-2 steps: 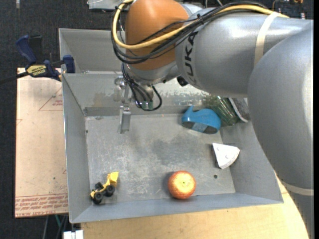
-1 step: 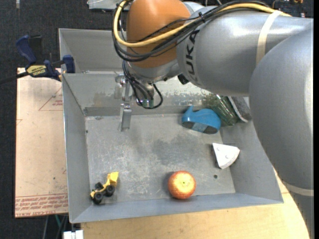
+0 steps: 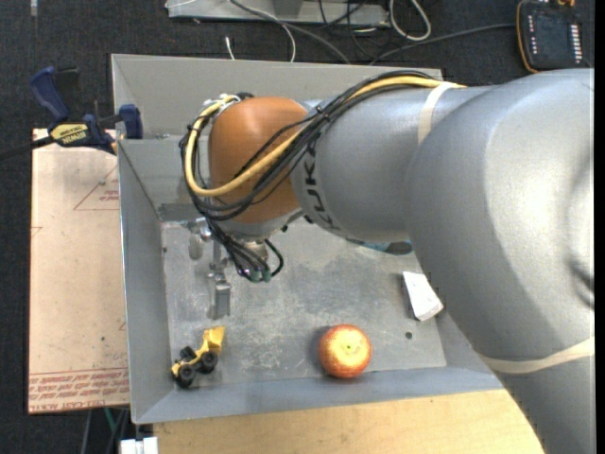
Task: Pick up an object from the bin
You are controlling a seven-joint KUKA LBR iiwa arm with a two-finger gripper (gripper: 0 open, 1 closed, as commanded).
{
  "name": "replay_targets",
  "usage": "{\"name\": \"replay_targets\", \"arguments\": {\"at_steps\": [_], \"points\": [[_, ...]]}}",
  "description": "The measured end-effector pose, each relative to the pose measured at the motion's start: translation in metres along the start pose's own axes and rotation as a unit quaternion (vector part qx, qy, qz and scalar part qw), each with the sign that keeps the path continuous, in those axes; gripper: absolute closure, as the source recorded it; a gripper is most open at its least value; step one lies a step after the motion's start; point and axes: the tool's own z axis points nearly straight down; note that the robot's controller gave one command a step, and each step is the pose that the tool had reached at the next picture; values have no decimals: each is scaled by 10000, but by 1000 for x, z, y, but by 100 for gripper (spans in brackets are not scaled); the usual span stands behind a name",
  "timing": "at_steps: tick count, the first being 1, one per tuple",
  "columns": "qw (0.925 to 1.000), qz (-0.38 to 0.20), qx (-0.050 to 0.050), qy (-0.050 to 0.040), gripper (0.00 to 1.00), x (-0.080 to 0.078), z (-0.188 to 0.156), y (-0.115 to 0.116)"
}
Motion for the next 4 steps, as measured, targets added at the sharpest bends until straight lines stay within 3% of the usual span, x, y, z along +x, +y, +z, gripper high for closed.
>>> {"name": "replay_targets", "arguments": {"at_steps": [1,2,3,4], "points": [[9866,-1629,3,-36,0,20,-20,23],[9336,-3582,-22,34,0,62,10,38],[9270,-3751,43,-21,0,62,39,35],[8807,-4736,10,-81,100,88,36,44]]}}
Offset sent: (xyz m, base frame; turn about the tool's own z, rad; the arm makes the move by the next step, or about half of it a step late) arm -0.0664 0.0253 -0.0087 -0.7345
